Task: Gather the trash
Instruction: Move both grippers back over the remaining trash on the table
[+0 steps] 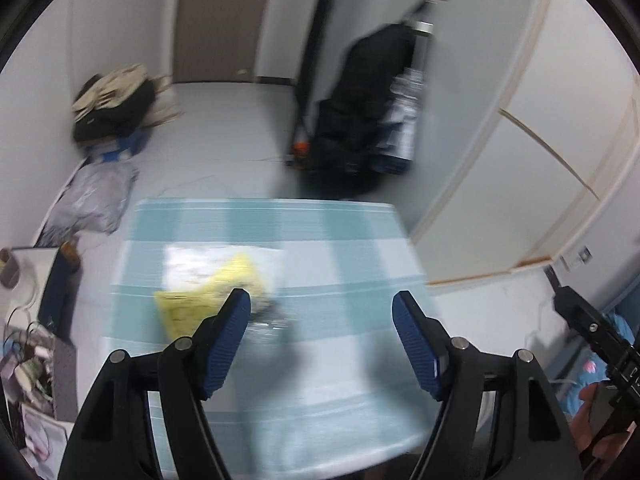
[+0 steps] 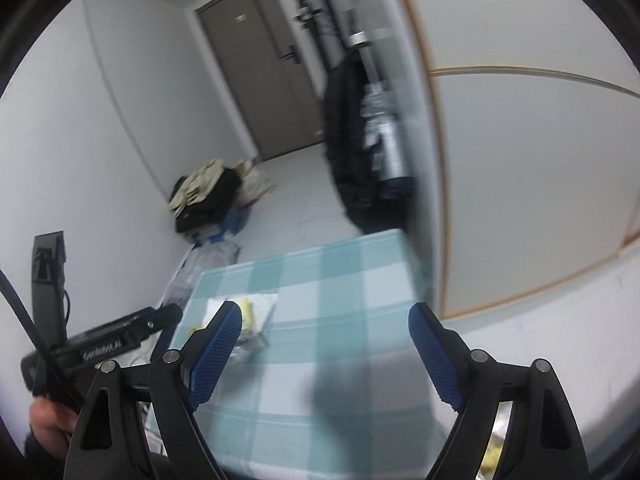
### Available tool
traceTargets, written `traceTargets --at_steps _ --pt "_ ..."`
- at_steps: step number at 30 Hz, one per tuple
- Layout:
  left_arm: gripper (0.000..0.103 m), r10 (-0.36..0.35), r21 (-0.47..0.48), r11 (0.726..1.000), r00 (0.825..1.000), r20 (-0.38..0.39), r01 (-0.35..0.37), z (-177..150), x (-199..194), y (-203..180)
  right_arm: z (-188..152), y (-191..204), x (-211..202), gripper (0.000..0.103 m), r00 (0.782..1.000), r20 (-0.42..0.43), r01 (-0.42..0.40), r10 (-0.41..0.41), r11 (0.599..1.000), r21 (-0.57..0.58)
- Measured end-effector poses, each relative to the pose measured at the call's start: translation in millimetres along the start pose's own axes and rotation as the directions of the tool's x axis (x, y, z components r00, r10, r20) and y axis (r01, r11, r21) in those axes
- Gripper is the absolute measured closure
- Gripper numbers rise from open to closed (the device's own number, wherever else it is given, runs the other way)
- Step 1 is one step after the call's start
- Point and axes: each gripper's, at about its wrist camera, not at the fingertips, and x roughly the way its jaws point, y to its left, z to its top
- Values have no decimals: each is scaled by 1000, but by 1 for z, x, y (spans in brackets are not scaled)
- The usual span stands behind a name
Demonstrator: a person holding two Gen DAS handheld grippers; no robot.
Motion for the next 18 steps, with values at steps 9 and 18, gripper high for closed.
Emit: traceTargets --at_steps 9,18 --pt "32 -23 -207 978 998 -56 10 -1 27 101 5 44 66 17 992 -101 -77 73 996 -34" --pt "32 -156 -302 948 973 -172 99 -11 58 135 5 80 104 17 984 -143 -113 102 991 -71"
